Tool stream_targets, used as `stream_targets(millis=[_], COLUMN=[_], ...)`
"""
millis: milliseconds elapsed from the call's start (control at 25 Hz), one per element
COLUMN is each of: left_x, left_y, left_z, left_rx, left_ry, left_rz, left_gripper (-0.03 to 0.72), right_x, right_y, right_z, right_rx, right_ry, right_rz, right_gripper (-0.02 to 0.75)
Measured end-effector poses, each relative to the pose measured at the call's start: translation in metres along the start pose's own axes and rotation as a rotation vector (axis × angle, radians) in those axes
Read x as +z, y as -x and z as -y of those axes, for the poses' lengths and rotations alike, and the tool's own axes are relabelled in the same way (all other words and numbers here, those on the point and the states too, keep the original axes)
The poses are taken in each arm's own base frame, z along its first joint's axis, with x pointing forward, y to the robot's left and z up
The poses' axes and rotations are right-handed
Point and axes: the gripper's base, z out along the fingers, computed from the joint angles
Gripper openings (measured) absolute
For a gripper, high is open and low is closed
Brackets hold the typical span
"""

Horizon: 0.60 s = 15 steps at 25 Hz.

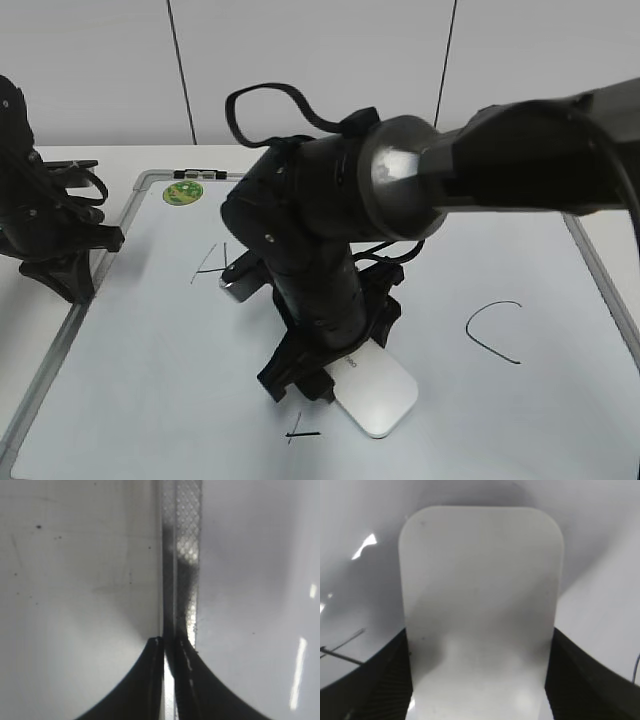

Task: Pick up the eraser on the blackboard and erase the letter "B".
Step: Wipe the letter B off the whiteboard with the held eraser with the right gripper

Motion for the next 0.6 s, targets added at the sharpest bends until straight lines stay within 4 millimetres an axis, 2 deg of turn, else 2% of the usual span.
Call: stream_targets(millis=[160,600], left_x=[0.000,0.000], left_y=[0.000,0.000], left_z=[0.000,0.000], left_rx=[0.000,0.000], left_ry=[0.000,0.000], left_rz=[0.000,0.000], left_gripper=[0.031,0.031], right_x=[-0.003,-0.006], right_y=[-0.002,-0.005], right_z=[-0.015,-0.033], right_rx=[-0.032,-0.068], right_ry=[0.008,0.043], right_rz=[0.004,0.001], right_gripper=[0.520,0.520])
